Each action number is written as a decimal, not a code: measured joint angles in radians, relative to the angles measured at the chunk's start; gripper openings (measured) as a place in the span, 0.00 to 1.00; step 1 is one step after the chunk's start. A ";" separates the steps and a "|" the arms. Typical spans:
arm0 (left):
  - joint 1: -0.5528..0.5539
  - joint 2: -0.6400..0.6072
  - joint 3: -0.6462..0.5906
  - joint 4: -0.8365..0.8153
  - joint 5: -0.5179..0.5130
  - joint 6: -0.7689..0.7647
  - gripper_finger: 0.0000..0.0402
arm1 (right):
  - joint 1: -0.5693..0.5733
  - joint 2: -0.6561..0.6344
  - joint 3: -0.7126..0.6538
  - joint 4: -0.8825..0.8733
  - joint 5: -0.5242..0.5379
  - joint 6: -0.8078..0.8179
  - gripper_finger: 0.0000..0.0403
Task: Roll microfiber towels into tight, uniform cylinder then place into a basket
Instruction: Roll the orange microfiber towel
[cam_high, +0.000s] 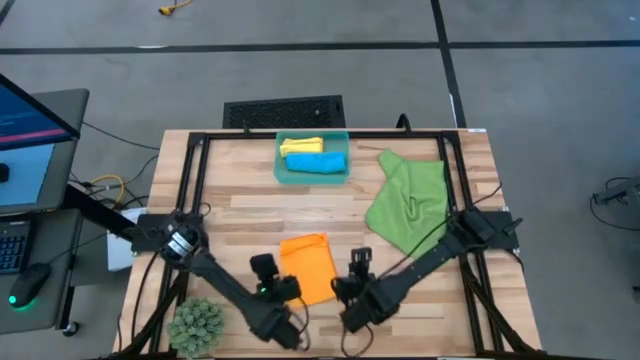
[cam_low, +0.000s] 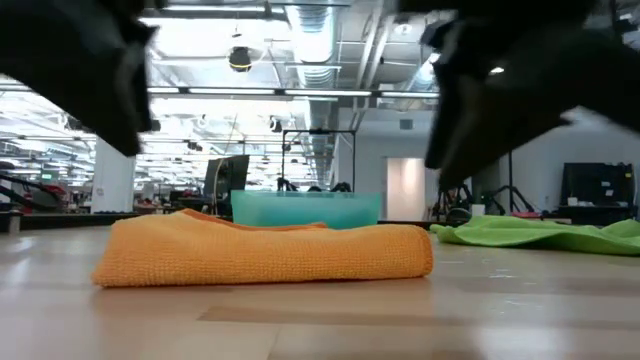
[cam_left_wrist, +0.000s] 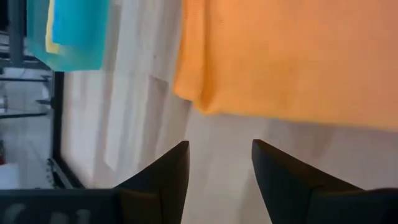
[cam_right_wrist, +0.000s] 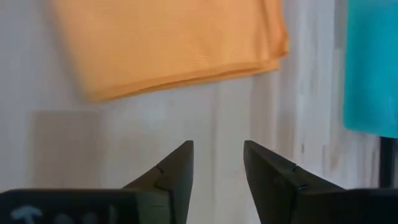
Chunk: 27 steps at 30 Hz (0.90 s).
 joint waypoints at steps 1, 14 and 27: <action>-0.020 -0.003 0.000 0.001 -0.001 -0.020 0.42 | 0.017 0.000 0.000 0.002 0.000 0.007 0.40; -0.198 -0.004 0.000 0.386 -0.209 0.099 0.42 | 0.212 0.000 0.000 -0.008 0.048 0.062 0.41; -0.164 0.011 -0.003 0.502 -0.228 0.243 0.42 | 0.301 -0.001 -0.171 -0.122 0.258 0.474 0.40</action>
